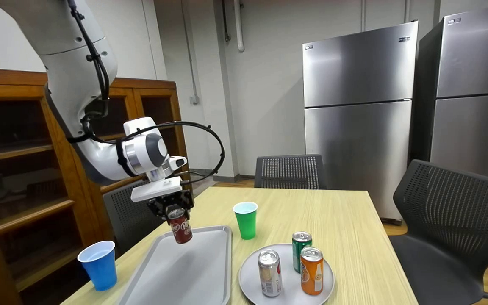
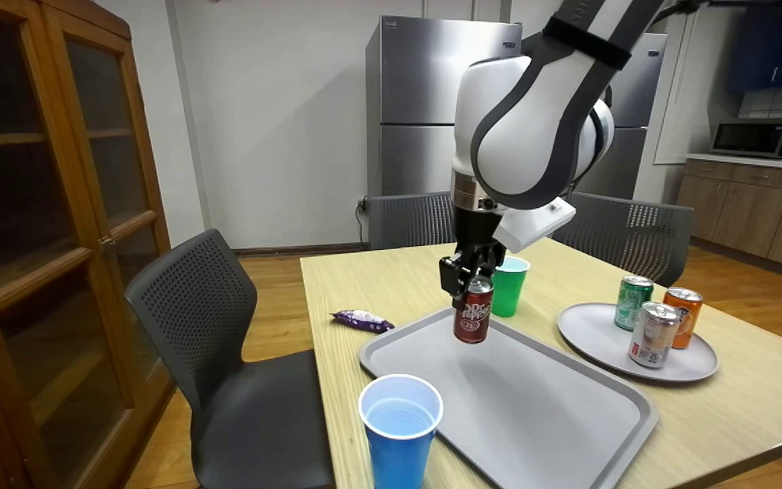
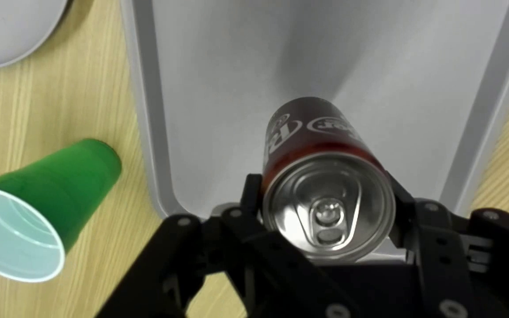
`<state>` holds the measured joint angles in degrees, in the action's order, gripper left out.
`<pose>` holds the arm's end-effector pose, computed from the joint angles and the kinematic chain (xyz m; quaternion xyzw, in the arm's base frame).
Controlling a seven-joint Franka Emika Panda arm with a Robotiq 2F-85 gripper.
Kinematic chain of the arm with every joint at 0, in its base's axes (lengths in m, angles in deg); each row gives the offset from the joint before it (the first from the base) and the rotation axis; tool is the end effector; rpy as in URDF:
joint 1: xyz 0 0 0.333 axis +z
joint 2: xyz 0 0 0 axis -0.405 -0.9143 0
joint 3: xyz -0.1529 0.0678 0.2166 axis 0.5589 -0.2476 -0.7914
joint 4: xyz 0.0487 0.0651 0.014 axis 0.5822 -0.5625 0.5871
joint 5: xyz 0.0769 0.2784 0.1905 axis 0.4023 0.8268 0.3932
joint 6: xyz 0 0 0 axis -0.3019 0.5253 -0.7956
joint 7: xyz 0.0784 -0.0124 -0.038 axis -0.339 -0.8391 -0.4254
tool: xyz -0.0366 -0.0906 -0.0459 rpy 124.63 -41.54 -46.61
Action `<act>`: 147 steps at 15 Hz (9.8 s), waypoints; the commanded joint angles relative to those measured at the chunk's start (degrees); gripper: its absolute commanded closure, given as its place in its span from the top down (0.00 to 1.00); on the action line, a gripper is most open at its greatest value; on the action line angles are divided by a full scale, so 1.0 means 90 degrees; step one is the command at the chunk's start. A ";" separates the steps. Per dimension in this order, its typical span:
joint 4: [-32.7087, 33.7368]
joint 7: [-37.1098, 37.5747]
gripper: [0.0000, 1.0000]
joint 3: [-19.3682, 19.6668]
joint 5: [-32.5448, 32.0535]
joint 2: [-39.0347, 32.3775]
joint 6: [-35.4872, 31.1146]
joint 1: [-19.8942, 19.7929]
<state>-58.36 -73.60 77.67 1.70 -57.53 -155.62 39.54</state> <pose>0.4917 0.1169 0.2124 0.9667 0.2329 0.0805 0.0687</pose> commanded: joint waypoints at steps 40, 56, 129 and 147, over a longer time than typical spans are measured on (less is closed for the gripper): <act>0.0584 0.0020 1.00 -0.0540 0.0246 0.0406 0.0649 -0.0541; -0.1048 -0.0542 1.00 -0.0051 0.0592 0.1614 0.0398 -0.1839; -0.0492 0.1241 0.39 0.1111 0.0560 0.0170 -0.0479 -0.0520; 0.1337 0.1343 0.39 0.0385 0.0980 -0.1318 -0.0233 -0.0079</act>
<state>-50.14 -62.09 81.56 9.63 -67.52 -160.60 38.39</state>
